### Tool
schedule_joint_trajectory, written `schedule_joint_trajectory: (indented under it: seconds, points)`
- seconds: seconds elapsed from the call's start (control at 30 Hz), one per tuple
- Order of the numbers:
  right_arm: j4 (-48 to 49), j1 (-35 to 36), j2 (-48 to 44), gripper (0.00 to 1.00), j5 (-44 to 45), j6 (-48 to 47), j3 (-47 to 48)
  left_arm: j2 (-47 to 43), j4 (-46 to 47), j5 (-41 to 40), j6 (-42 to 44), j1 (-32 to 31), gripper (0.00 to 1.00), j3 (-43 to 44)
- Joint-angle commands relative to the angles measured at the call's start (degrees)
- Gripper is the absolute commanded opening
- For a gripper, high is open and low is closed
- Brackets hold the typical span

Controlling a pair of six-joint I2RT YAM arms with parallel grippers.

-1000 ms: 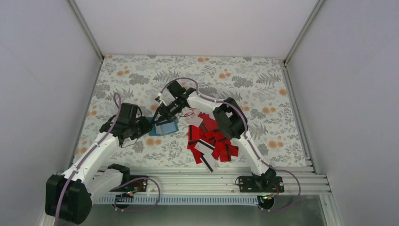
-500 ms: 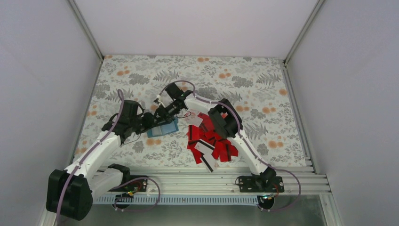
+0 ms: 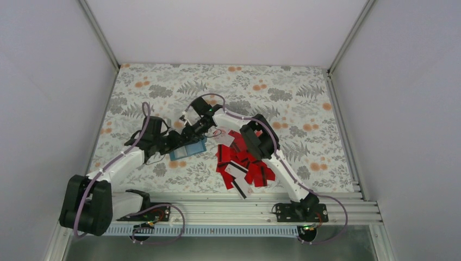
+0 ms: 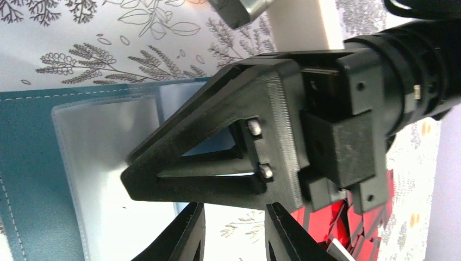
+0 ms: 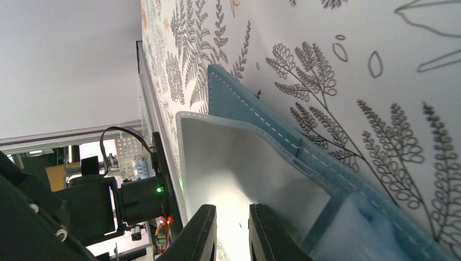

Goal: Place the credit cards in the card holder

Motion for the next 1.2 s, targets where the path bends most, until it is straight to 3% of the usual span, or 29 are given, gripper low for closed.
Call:
schedule_joint_trajectory:
  seconds: [0.0,0.3,0.77,0.97,1.17]
  points:
    - [-3.3,-0.1,1.7,0.17,4.0,-1.3,1.0,2.4,-0.2,-2.0,1.7,0.4,0.28,0.3]
    - [-4.6,-0.1,-0.5,0.17,8.5,-2.3,1.4,4.6,-6.1,-7.9,2.0,1.4,0.27,1.2]
    - [-10.9,-0.1,-7.1,0.2,15.1,-5.7,3.9,9.7,-3.9,-8.2,4.1,1.6,0.27,1.9]
    - [-19.4,-0.3,-17.4,0.39,37.7,-10.3,0.4,9.4,-5.0,-9.1,5.1,1.5,0.27,2.7]
    - [-19.1,-0.5,-34.5,0.65,55.6,-7.4,-22.0,9.1,-5.3,-8.7,6.1,1.5,0.27,2.6]
